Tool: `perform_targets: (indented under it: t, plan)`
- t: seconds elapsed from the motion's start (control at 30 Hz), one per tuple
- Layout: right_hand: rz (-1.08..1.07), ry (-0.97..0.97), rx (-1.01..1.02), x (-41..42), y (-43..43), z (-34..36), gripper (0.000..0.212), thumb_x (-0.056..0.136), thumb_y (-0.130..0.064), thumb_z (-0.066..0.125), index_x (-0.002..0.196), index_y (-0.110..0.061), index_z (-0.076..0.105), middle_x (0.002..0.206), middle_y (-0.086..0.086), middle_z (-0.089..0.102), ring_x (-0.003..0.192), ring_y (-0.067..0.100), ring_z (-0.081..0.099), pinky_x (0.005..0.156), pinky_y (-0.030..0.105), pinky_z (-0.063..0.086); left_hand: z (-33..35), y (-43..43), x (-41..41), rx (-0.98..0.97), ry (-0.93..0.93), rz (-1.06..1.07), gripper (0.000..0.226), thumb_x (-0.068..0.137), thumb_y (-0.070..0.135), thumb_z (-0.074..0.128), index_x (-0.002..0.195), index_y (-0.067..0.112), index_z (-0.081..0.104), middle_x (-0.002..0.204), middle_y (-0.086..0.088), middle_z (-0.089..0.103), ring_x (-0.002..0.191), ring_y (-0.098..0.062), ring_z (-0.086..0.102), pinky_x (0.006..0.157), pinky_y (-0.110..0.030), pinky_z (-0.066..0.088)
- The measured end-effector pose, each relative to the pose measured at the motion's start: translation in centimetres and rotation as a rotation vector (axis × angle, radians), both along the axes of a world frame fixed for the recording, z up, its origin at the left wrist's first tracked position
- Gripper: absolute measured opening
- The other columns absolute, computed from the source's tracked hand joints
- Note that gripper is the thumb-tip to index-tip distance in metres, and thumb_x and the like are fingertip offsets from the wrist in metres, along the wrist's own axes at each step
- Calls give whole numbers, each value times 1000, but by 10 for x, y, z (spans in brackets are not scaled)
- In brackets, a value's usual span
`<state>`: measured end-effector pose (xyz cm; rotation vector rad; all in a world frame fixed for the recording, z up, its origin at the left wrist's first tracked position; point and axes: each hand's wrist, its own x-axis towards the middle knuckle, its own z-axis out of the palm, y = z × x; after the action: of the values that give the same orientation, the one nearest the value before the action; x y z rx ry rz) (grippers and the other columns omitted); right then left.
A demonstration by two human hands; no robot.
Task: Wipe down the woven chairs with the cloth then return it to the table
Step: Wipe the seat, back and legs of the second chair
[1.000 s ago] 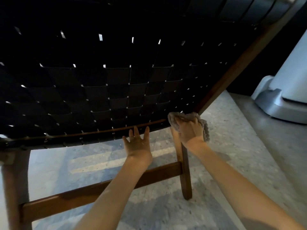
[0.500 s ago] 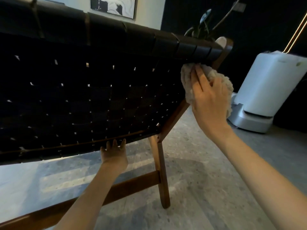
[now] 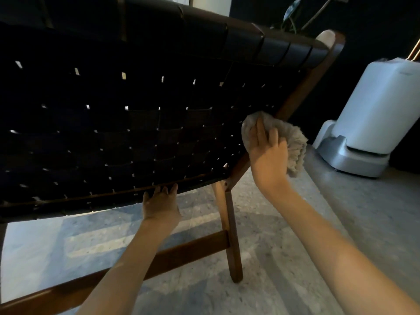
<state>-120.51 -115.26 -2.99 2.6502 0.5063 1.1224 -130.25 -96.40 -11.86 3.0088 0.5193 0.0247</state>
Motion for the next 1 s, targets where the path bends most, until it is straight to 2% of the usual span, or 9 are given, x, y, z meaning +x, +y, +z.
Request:
perform_targets:
  t: [0.1, 0.33, 0.43, 0.6, 0.67, 0.73, 0.8, 0.9, 1.0]
  plan:
    - [-39, 172, -58, 14, 13, -48, 68, 99, -14, 36, 151, -6, -7, 161, 11, -4, 136, 31, 24, 100, 36, 35, -2, 4, -1, 20, -70, -29, 57, 100, 23, 36, 152, 22, 13, 151, 0, 32, 142, -20, 20, 118, -37, 9]
    - [12, 442, 60, 30, 41, -136, 69, 100, -18, 37, 153, -15, -8, 161, 2, 4, 137, 30, 23, 95, 34, 40, -15, 17, -2, -34, -253, -52, 53, 99, 20, 40, 149, 26, 24, 144, 3, 42, 133, -17, 37, 111, -29, 26]
    - [48, 471, 233, 33, 48, -147, 64, 100, -17, 38, 154, -17, 3, 160, -3, 12, 137, 26, 26, 102, 32, 39, -25, 22, 0, -7, -273, -72, 52, 99, 18, 40, 148, 27, 26, 146, 5, 39, 132, -15, 38, 111, -28, 27]
    - [160, 471, 328, 45, 46, -138, 60, 92, -12, 47, 149, -16, 30, 152, -5, 36, 143, 15, 22, 114, 27, 20, -26, 35, -3, -11, -302, -121, 51, 99, 19, 40, 148, 29, 27, 145, 5, 44, 133, -18, 39, 111, -31, 28]
    - [234, 539, 406, 41, 47, -129, 55, 90, -8, 49, 144, -13, 40, 147, 0, 44, 141, 16, 28, 115, 29, 18, -26, 45, -8, -47, -275, -147, 52, 100, 20, 38, 148, 31, 25, 150, 5, 37, 139, -19, 32, 111, -32, 29]
    - [337, 586, 463, 27, 53, -125, 51, 90, -5, 50, 140, -11, 45, 145, 4, 46, 137, 20, 32, 112, 30, 14, -28, 55, -15, -47, -219, -211, 53, 101, 20, 36, 150, 30, 19, 156, 8, 21, 145, -13, 16, 115, -29, 18]
    - [406, 618, 432, 7, 66, -129, 54, 92, -8, 49, 145, -13, 38, 150, 4, 38, 137, 21, 27, 108, 28, 7, -29, 67, -26, -28, -181, -236, 54, 102, 20, 34, 151, 28, 13, 159, 10, 7, 146, -9, 5, 117, -26, 8]
    - [469, 681, 381, -20, 97, -144, 58, 97, -18, 45, 151, -17, 22, 158, -2, 23, 141, 21, 19, 107, 23, 1, -29, 80, -49, 4, -163, -137, 55, 103, 22, 33, 151, 27, 7, 159, 11, -1, 146, -9, 1, 116, -24, 9]
    - [577, 723, 408, -42, 121, -150, 60, 98, -17, 47, 151, -16, 20, 158, -3, 21, 141, 19, 14, 110, 16, -1, -30, 88, -73, 7, -126, -42, 57, 103, 23, 31, 151, 27, 0, 158, 11, -7, 145, -7, -2, 116, -23, 7]
